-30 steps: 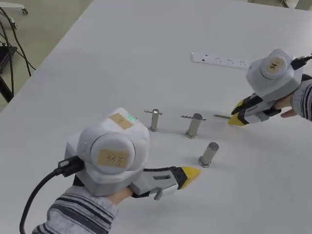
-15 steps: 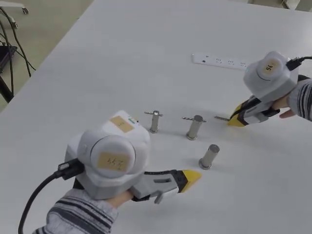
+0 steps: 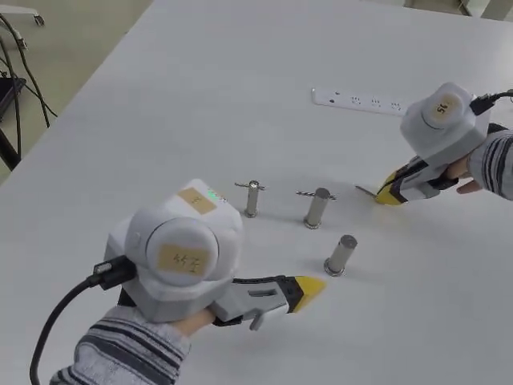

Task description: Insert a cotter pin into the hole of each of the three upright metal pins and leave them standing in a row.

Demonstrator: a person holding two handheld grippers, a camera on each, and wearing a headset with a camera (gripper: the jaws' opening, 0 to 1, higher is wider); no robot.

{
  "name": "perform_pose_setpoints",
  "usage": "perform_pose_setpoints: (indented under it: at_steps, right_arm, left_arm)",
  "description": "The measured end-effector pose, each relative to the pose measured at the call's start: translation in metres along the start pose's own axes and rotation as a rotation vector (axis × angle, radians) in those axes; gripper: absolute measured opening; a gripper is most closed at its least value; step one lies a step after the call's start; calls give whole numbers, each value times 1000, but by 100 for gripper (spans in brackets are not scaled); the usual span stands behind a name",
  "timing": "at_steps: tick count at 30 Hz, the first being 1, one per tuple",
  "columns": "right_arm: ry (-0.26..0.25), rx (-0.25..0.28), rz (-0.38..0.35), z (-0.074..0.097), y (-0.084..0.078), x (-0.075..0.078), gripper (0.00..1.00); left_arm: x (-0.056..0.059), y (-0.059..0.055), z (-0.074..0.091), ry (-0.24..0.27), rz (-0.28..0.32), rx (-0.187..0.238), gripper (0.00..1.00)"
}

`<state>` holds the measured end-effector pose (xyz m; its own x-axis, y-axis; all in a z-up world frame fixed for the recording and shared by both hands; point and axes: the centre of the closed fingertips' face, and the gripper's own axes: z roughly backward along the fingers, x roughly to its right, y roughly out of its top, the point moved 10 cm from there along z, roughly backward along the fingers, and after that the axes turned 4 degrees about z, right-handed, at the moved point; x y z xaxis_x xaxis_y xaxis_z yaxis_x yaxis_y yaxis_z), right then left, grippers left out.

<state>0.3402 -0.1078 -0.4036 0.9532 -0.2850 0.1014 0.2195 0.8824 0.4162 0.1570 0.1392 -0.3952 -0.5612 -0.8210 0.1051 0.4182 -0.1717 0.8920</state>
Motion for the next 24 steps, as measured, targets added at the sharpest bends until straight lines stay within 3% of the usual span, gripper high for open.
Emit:
perform_pose_setpoints:
  at_steps: [10, 14, 24]
  right_arm:
    - [-58, 87, 32, 24, -3, -19, 0]
    - [-75, 124, 86, 34, -1, -33, 0]
    - [-121, 195, 198, 51, 7, -66, 0]
  left_arm:
    - [6, 3, -1, -38, -1, 13, 81]
    - [9, 3, -2, -56, 7, 4, 77]
    - [15, 10, -4, -118, 32, 45, 67]
